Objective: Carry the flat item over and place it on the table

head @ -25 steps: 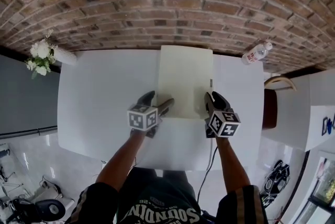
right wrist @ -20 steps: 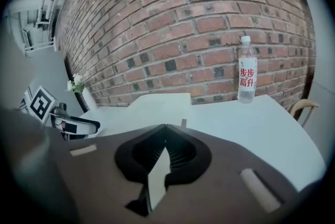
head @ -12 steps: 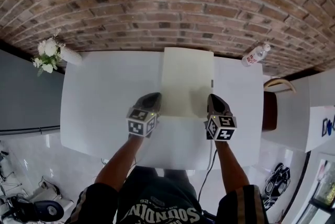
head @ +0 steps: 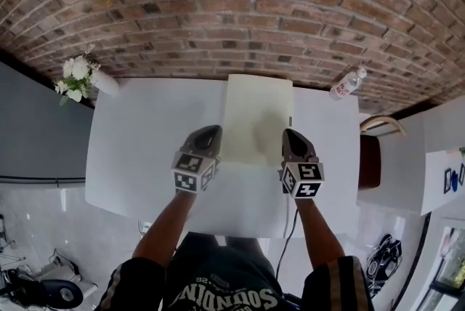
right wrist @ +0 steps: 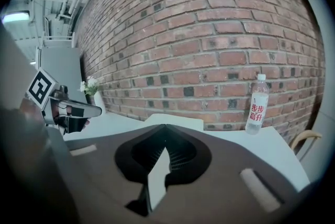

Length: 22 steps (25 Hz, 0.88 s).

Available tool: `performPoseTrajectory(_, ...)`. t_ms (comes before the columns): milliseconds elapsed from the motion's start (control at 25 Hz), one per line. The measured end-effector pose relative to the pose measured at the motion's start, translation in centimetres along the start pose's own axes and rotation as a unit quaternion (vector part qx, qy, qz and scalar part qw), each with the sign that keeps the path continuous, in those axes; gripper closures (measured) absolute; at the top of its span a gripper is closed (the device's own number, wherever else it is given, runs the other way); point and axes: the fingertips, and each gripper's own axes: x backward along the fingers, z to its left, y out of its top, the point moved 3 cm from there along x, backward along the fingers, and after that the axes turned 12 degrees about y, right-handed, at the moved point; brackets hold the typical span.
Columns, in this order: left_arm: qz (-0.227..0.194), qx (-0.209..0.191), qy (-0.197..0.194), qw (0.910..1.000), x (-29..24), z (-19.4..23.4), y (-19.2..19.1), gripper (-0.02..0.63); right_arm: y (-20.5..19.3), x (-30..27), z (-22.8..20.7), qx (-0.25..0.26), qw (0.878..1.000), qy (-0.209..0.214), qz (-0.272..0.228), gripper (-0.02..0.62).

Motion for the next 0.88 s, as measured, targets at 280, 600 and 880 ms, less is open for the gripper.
performPoseTrajectory(280,-0.024,-0.007,0.000,0.9997,2.0,-1.0,2.9,0.597,3.9,1.3,2.3,0.030,0.999,0.018,-0.036,0.595)
performPoseTrajectory(600,-0.056,-0.044,0.003,0.9975,6.1,-0.8,4.5,0.597,5.4,4.2,5.5,0.035,0.996,-0.006,-0.080,0.595)
performPoseTrajectory(880,-0.072,-0.045,-0.001,0.9964,10.8,-0.3,3.7,0.598,5.3,7.4,9.7,0.059,0.994,-0.013,-0.089,0.595)
